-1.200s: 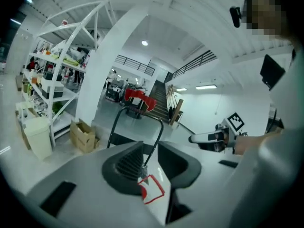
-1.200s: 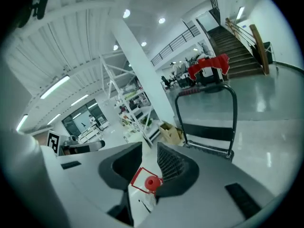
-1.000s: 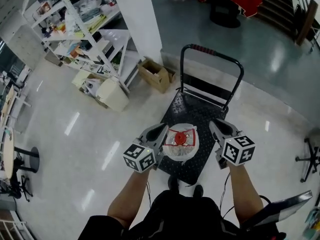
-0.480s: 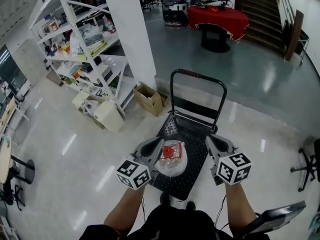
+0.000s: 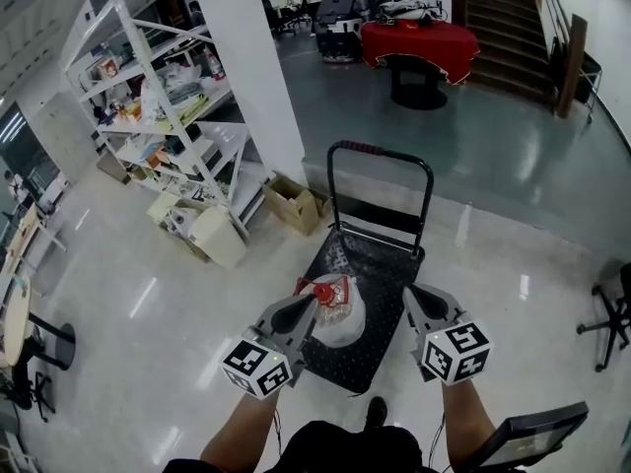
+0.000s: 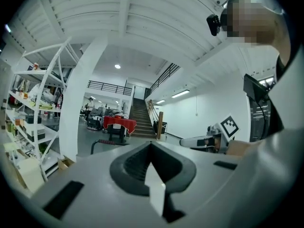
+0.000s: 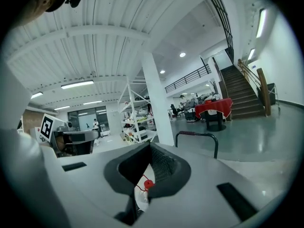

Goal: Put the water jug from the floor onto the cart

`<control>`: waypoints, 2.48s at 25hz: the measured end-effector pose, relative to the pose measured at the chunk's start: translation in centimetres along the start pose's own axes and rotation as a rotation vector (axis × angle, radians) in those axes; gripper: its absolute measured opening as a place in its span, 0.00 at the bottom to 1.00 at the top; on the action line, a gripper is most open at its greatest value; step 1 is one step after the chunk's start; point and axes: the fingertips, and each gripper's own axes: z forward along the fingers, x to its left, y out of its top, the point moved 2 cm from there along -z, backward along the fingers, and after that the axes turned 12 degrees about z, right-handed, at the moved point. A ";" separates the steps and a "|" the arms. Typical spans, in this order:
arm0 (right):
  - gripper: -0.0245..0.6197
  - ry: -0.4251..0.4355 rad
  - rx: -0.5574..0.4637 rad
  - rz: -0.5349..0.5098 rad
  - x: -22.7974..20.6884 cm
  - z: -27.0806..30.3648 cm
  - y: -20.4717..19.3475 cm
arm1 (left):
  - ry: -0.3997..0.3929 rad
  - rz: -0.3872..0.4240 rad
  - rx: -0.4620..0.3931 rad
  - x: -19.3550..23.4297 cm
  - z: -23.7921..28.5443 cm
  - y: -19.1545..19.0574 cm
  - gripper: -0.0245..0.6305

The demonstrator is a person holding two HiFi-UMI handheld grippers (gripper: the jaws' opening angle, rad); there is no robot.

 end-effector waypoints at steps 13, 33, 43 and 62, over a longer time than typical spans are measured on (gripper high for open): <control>0.04 -0.099 -0.037 -0.029 14.1 -12.8 -8.5 | -0.128 -0.020 -0.066 -8.2 -16.7 -1.3 0.04; 0.04 -0.061 -0.052 -0.064 26.7 -41.0 -18.3 | -0.153 0.005 -0.083 -31.6 -35.2 1.4 0.04; 0.04 -0.078 -0.083 -0.036 30.1 -53.7 -22.1 | -0.170 0.022 -0.005 -43.1 -44.2 1.1 0.04; 0.04 -0.226 -0.062 0.005 51.3 -65.5 -38.3 | -0.252 -0.054 -0.003 -47.8 -71.1 -6.6 0.04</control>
